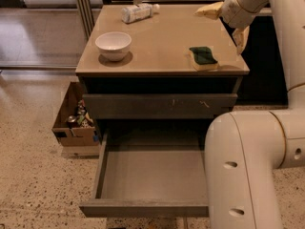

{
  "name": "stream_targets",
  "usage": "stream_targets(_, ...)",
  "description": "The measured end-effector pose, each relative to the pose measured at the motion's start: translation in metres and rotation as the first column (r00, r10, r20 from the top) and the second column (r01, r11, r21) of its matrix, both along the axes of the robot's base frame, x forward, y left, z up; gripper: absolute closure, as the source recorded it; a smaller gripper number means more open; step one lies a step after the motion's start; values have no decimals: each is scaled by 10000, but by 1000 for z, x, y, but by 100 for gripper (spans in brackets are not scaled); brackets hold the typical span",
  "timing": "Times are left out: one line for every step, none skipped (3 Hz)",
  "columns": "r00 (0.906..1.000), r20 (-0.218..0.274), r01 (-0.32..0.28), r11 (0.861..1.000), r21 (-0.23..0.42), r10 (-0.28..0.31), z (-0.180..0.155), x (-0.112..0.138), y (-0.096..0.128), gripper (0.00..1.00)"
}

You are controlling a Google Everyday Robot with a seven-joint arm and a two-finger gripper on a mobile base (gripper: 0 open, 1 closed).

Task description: Pick sponge from middle drawer and place on counter

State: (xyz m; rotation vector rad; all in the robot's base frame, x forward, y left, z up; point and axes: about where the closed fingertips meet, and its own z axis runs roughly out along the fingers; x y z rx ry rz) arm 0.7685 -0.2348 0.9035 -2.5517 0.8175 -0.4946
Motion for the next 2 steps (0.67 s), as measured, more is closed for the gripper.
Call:
stream_targets(9995,299,73,10000,19,-74,16,-7,-11,0)
stream_targets(9993,368,75,10000,52,-77,13,-3,-9,0)
